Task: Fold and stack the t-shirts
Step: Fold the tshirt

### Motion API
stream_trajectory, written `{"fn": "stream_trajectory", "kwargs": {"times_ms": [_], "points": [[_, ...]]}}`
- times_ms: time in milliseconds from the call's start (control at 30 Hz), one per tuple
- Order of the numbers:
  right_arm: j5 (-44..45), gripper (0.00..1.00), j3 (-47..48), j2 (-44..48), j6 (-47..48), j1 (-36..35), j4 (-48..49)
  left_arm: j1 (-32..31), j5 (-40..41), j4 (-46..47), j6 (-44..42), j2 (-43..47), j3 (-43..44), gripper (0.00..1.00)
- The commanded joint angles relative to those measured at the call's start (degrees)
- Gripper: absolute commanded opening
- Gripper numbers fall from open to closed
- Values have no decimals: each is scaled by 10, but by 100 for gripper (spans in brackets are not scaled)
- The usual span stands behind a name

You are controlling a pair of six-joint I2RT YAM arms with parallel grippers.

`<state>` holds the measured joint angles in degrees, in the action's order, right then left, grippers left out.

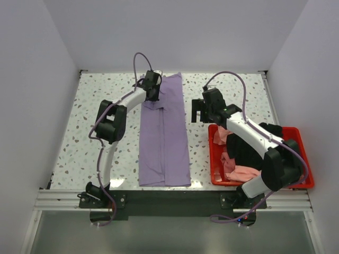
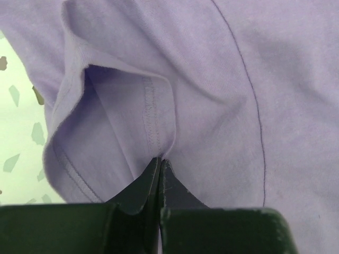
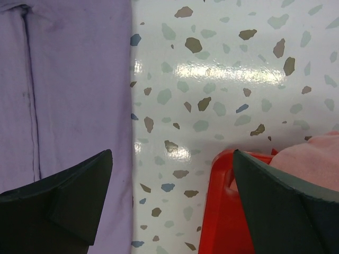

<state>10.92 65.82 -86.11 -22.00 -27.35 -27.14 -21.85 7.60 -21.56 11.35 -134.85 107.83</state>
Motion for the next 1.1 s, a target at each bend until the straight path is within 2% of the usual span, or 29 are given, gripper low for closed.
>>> {"fn": "stream_trajectory", "kwargs": {"times_ms": [0,133,567,833,867,933,1000,1067], "points": [[2,99,4,-6,4,2,2,8,22,7,18,45,-14,0],[0,99,4,-9,4,2,2,22,2,20,32,66,-42,0],[-4,99,9,-20,3,5,2,94,-131,91,71,121,-137,0],[-2,99,10,-20,3,4,0,109,-129,84,78,128,-156,0],[-2,99,10,-21,4,5,0,109,-126,81,79,129,-159,2],[-3,99,10,-22,3,5,0,109,-119,80,86,134,-169,14],[-5,99,11,-24,5,5,-1,109,-107,75,91,143,-178,21],[-7,99,12,-24,6,5,-3,109,-90,68,96,151,-184,34]]}}
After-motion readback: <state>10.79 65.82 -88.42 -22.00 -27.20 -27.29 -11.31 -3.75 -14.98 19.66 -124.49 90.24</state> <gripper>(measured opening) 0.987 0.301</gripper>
